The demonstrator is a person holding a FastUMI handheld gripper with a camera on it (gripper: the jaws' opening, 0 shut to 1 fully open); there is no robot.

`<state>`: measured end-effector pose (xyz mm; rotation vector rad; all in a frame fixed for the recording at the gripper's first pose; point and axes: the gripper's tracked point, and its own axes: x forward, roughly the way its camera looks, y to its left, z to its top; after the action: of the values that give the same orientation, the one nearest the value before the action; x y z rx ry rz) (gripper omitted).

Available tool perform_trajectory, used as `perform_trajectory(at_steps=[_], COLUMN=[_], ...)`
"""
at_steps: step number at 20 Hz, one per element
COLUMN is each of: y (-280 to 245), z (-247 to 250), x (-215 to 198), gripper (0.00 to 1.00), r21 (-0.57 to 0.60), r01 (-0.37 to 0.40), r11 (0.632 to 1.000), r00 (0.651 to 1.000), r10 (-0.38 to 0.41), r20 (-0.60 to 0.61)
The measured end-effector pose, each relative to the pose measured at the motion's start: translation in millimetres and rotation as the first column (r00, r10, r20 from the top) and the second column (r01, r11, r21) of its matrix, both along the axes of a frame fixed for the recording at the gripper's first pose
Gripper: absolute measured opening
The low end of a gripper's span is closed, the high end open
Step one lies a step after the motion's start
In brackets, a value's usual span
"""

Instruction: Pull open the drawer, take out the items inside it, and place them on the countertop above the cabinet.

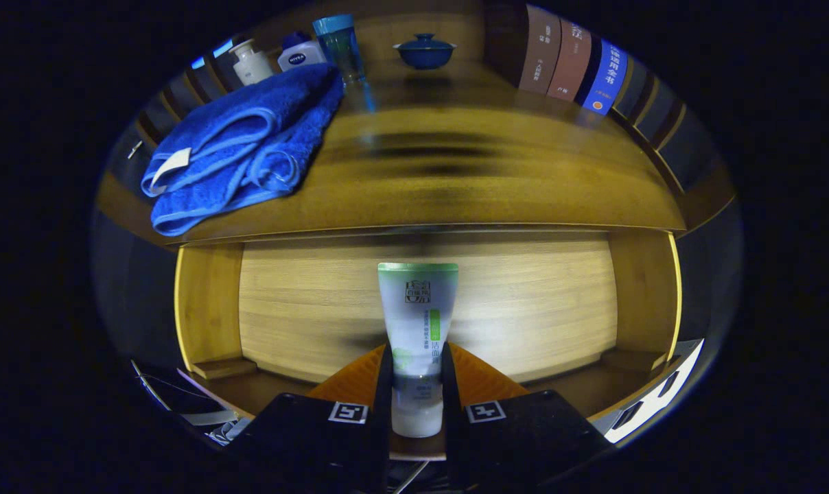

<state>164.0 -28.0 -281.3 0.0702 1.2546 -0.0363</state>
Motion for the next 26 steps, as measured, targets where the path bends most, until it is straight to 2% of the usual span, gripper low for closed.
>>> perform_trajectory(at_steps=[7, 12, 19, 26], y=[2, -2, -10, -14], z=[50, 84, 77, 55], x=[7, 56, 130, 165], gripper=[0.37, 0.37, 0.37, 0.37], r21=[0.014, -0.013, -0.026, -0.019], r01=[-0.012, -0.015, 0.020, 0.043], r11=[1.000, 1.000, 0.999, 0.999], r00=[1.000, 0.997, 0.998, 0.999], r10=[0.011, 0.016, -0.019, -0.043], r20=[0.025, 0.069, 0.053, 0.008])
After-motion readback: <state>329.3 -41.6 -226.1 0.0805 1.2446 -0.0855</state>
